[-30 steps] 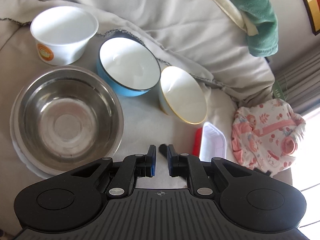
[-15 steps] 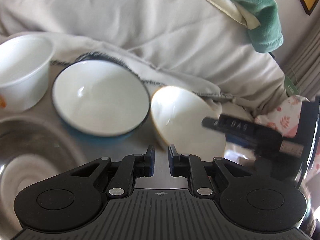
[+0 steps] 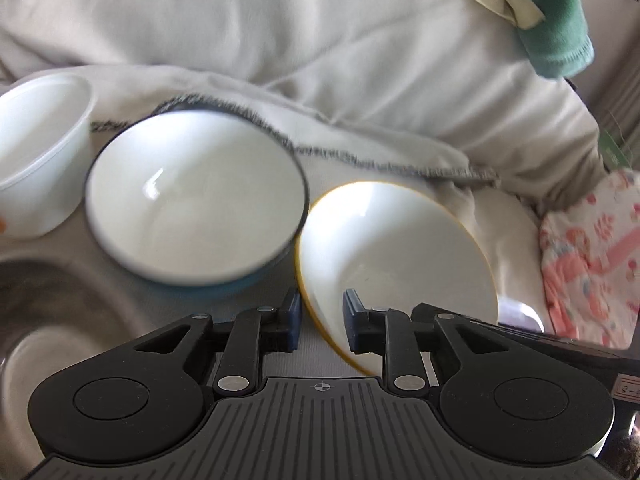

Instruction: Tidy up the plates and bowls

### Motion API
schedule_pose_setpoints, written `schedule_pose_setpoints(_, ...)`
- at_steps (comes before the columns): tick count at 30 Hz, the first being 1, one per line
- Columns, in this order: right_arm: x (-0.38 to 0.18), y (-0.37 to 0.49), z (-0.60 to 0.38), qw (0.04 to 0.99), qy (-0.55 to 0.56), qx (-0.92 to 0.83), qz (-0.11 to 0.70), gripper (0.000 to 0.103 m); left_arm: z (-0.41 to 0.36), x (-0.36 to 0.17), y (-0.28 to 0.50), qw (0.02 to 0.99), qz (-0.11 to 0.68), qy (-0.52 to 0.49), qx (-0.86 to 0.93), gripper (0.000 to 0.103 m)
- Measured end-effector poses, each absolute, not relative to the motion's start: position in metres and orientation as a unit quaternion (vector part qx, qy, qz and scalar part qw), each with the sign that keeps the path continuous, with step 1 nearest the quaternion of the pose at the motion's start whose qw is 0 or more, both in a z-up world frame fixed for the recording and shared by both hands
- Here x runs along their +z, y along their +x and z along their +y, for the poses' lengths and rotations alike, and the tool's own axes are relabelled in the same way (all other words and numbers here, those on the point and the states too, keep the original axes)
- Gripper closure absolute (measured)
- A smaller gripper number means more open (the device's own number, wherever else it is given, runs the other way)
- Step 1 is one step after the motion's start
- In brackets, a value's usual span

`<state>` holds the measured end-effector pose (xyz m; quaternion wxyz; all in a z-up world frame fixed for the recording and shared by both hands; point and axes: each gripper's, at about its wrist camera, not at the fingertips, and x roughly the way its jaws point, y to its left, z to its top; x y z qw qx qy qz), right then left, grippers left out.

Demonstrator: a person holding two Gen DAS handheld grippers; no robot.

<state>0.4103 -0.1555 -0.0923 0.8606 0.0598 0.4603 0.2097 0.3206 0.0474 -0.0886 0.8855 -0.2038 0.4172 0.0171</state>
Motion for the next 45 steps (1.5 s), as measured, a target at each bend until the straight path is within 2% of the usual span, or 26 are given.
schedule_pose_setpoints(5,-0.087,0.357,-0.152,0.852,0.012,0.240,0.464,0.073,0.042,-0.076,0.260,0.870,0.463,-0.169,0.011,0.077)
schedule_pose_setpoints(8,-0.087,0.334,-0.151,0.841,0.002,0.271,0.469,0.072,0.053,-0.085,0.244,0.858,0.478,-0.185,0.011,0.078)
schedule_pose_setpoints(11,-0.086,0.332,-0.152,0.839,0.017,0.278,0.468,0.070,0.063,-0.091,0.248,0.860,0.467,-0.205,0.014,0.080)
schedule_pose_setpoints(16,-0.091,0.346,-0.164,0.851,0.053,0.257,0.455,0.070,0.050,-0.083,0.266,0.884,0.440,-0.151,0.039,0.080)
schedule_pose_setpoints(17,-0.094,0.349,-0.164,0.847,0.057,0.259,0.461,0.070,0.048,-0.083,0.271,0.884,0.442,-0.146,0.041,0.077)
schedule_pose_setpoints(23,-0.106,0.356,-0.157,0.829,0.057,0.279,0.482,0.069,0.036,-0.086,0.280,0.879,0.459,-0.111,0.057,0.078)
schedule_pose_setpoints(26,-0.103,0.352,-0.155,0.822,0.053,0.289,0.487,0.065,0.033,-0.085,0.274,0.875,0.471,-0.097,0.060,0.077)
schedule_pose_setpoints(33,-0.094,0.337,-0.152,0.817,0.030,0.311,0.484,0.064,0.032,-0.082,0.254,0.858,0.502,-0.096,0.058,0.078)
schedule_pose_setpoints(40,-0.084,0.332,-0.167,0.825,0.046,0.320,0.464,0.064,0.034,-0.056,0.220,0.869,0.471,-0.142,0.051,0.078)
schedule_pose_setpoints(45,-0.068,0.331,-0.198,0.845,0.089,0.312,0.425,0.064,0.025,-0.017,0.189,0.892,0.431,-0.128,0.046,0.078)
